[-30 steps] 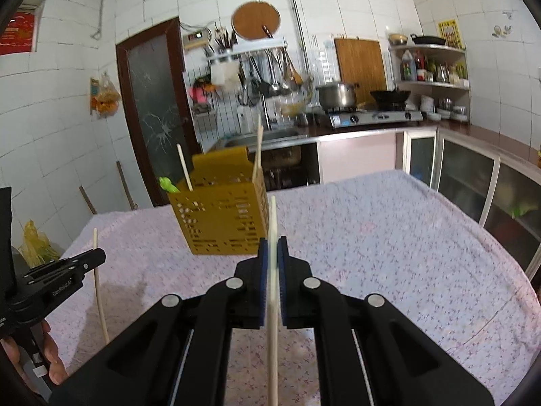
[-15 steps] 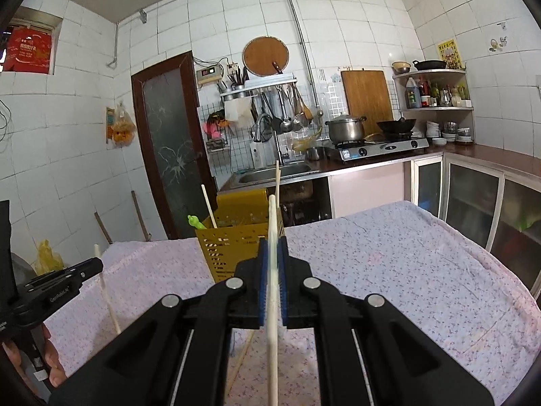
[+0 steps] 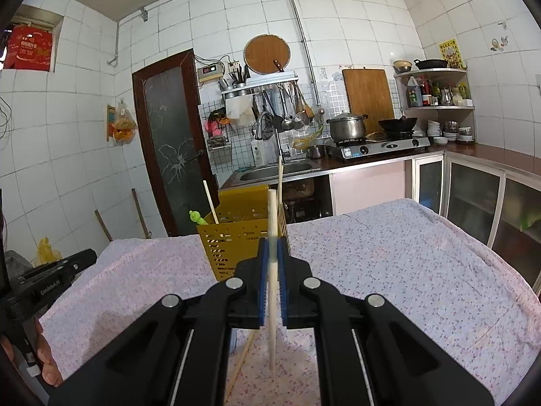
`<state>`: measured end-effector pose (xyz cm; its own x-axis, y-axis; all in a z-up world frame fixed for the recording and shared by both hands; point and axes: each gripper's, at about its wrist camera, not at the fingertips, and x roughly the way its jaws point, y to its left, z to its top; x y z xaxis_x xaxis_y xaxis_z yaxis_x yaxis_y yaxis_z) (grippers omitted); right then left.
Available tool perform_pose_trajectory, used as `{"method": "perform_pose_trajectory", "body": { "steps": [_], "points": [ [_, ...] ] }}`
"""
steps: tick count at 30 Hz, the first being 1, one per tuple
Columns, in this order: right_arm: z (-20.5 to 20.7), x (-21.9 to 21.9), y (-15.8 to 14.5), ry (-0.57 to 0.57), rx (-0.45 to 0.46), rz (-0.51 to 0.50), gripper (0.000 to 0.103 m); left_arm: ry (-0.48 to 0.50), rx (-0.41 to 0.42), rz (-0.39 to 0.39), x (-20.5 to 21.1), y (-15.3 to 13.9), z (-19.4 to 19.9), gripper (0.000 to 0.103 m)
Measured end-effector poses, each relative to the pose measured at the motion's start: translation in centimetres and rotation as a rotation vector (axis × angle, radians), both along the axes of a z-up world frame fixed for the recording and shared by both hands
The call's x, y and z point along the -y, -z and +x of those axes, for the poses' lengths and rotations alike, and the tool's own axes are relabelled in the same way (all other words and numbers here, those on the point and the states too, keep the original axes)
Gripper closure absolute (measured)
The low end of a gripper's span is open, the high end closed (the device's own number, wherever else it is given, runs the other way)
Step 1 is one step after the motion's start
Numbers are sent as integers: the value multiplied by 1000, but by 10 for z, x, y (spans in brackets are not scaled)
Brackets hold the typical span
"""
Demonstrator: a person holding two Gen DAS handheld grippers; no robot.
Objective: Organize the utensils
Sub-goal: 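Carry both held chopsticks up and over the yellow holder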
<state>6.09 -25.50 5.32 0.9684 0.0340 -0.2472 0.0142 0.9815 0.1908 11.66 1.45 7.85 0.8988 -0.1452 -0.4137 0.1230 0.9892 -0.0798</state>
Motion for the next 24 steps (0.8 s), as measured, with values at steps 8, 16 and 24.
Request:
{"method": "perform_pose_trajectory", "body": {
  "steps": [8, 16, 24],
  "points": [
    [10, 1, 0, 5, -13, -8, 97, -42, -163, -32, -21, 25, 50, 98],
    [29, 5, -1, 13, -55, -12, 97, -94, -376, 7, -26, 86, 112, 59],
    [52, 7, 0, 15, -88, -8, 97, -86, -534, 53, -12, 132, 156, 70]
  ]
}}
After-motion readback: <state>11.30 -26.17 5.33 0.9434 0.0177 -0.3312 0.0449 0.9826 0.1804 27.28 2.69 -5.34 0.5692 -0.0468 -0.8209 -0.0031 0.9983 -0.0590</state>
